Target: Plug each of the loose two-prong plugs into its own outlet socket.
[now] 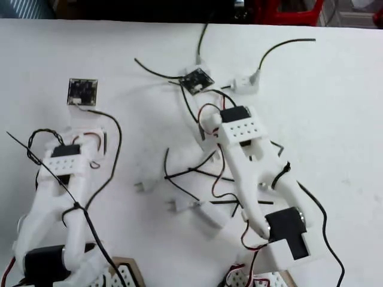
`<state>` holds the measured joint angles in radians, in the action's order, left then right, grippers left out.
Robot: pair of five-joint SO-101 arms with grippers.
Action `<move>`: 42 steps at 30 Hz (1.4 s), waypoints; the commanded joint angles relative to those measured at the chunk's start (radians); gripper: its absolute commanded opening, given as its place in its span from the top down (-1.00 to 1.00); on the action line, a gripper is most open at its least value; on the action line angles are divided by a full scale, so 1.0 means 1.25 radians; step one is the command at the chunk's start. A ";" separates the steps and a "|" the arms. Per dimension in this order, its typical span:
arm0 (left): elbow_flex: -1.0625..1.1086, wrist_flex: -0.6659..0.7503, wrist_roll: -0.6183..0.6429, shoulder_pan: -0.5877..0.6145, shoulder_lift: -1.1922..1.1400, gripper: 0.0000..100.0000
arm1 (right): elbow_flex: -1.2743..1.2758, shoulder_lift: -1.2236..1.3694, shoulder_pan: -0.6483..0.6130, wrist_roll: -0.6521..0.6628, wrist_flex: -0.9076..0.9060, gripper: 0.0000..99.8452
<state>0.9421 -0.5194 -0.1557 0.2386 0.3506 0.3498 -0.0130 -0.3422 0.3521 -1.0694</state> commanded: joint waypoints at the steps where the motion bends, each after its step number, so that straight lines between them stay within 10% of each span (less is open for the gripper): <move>1: -0.006 0.015 0.002 0.004 0.040 0.94 | -0.001 -0.036 -0.021 -0.006 -0.013 0.71; 42: -0.005 0.015 0.002 0.003 0.040 0.94 | -0.016 0.116 0.017 0.001 -0.040 0.96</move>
<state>0.9421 -0.5194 -0.1557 0.2386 0.3506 0.3514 0.1849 -0.3345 0.3521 -1.0863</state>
